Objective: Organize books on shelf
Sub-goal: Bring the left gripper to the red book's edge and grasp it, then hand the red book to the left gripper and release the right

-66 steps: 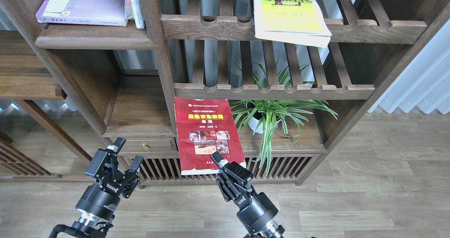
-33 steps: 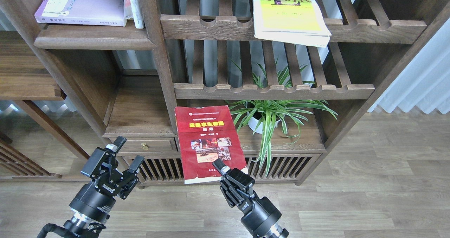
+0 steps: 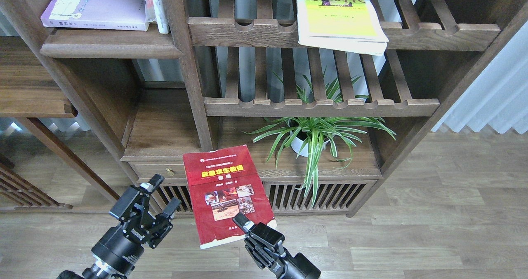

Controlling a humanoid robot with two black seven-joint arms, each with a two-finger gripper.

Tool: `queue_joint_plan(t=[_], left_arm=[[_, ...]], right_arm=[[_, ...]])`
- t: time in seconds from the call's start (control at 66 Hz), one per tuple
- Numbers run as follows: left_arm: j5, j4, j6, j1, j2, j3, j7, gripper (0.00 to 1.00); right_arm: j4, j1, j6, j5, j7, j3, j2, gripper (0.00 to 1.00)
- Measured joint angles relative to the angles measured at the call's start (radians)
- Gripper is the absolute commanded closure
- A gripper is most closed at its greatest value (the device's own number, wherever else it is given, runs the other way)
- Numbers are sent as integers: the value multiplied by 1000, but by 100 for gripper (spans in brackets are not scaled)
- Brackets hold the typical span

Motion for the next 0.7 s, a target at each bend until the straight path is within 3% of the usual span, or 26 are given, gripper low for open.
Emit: queue_joint_plan(t=[0.47, 0.697], left_arm=[[29, 1, 0, 2, 7, 24, -1, 2], [63, 12, 0, 2, 7, 47, -3, 29]], right_arm=[[-14, -36, 0, -38, 0, -32, 13, 95], [-19, -36, 0, -52, 0, -36, 25, 95]])
